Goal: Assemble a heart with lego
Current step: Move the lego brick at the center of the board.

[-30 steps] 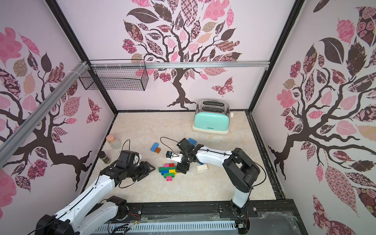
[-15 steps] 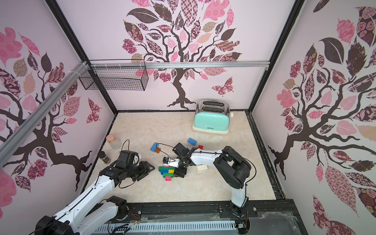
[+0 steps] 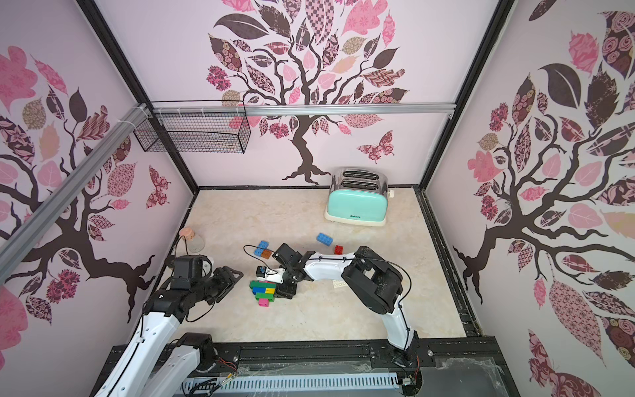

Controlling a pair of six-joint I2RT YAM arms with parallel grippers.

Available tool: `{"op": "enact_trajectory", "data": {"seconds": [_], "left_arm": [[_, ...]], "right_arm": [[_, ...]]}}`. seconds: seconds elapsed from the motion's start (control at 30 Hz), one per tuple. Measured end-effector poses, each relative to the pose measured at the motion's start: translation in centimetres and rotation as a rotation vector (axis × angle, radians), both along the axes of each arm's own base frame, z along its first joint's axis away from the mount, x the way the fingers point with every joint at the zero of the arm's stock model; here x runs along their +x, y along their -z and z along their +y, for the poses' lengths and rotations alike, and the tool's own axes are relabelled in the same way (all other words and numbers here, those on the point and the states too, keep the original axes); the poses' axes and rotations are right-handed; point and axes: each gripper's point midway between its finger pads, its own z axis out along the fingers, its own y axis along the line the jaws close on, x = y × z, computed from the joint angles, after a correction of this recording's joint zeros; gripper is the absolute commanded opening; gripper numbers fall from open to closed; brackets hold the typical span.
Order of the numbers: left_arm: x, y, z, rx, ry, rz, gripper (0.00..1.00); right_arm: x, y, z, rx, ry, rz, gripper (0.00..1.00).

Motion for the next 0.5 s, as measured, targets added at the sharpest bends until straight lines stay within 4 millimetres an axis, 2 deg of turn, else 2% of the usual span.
{"op": "enact_trajectory", "data": {"seconds": [0.13, 0.3, 0.4, 0.5], "left_arm": [[-0.1, -0.2, 0.6, 0.000, -0.027, 0.007, 0.60], [-0.1, 0.1, 0.7, 0.000, -0.031, 0.024, 0.60], [-0.1, 0.2, 0.6, -0.004, -0.027, 0.034, 0.60], [-0.1, 0.3, 0.5, -0.010, -0.021, 0.042, 0.59]], "right_arm": [[0.2, -0.3, 1.8, 0.032, 0.007, -0.001, 0.76], [-0.2, -0.8, 1.9, 0.051, 0.007, 0.006, 0.79], [-0.6, -2.0, 1.3, 0.066, 0.005, 0.016, 0.79], [-0.1, -4.4, 1.0, 0.108, 0.015, 0.009, 0.79]]}}
